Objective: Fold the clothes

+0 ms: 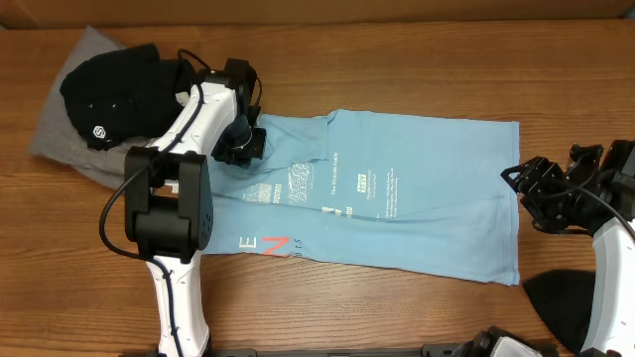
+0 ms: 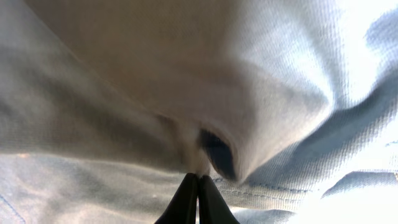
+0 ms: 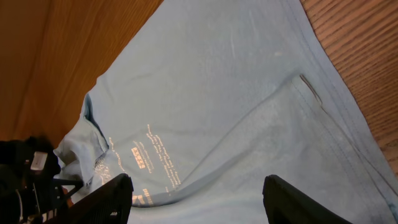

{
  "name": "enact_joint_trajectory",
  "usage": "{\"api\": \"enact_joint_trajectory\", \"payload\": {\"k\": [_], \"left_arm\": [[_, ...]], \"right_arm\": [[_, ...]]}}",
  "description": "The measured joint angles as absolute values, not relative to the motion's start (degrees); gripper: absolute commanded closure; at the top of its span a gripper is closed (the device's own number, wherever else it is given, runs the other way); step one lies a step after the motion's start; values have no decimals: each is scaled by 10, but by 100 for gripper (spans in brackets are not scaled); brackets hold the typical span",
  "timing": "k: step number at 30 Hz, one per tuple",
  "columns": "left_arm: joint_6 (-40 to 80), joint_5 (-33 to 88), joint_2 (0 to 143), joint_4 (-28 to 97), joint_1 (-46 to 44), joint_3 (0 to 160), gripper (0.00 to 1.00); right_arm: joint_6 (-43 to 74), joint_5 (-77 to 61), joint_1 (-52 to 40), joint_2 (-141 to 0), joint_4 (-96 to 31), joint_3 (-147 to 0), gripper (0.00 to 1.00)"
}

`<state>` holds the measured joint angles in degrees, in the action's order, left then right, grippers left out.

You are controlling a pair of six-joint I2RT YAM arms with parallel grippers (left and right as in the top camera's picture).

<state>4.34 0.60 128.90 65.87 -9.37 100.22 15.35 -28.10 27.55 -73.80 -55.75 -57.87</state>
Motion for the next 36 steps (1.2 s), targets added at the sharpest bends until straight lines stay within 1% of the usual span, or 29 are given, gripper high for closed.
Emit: {"api": "enact_joint_trajectory", "payload": {"k": [3,7,11,16,19,20,21,22,23,24,26,31,36], "left_arm": [[43,6,1289,669,-94,1003,96],[43,6,1289,718,-92,1018,96],[43,17,1289,768,-85,1062,96],[43,30,1289,800,-77,1108,96],[44,33,1289,813,-76,1110,85],[45,35,1289,817,-76,1110,80],[45,35,1289,821,-76,1110,71],[43,37,1289,826,-76,1110,65],[47,36,1289,830,-76,1110,55],[46,34,1289,832,-76,1110,41],[50,22,1289,832,-74,1110,0],[61,8,1289,774,-52,1111,0],[54,75,1289,686,-5,1111,0]], "right_arm": [[154,-281,276,-738,-558,-579,29],[154,-281,276,-738,-557,-579,29],[153,-281,276,-738,-557,-579,29],[154,-281,276,-738,-558,-579,29],[154,-281,276,-738,-558,-579,29],[154,-281,276,-738,-558,-579,29],[154,-281,276,-738,-558,-579,29],[154,-281,276,-738,-557,-579,29],[154,-281,276,-738,-558,-579,29],[154,-281,276,-738,-558,-579,29],[154,-281,276,-738,-556,-579,29],[153,-281,276,-738,-528,-579,29],[164,-282,275,-740,-464,-579,30]]}}
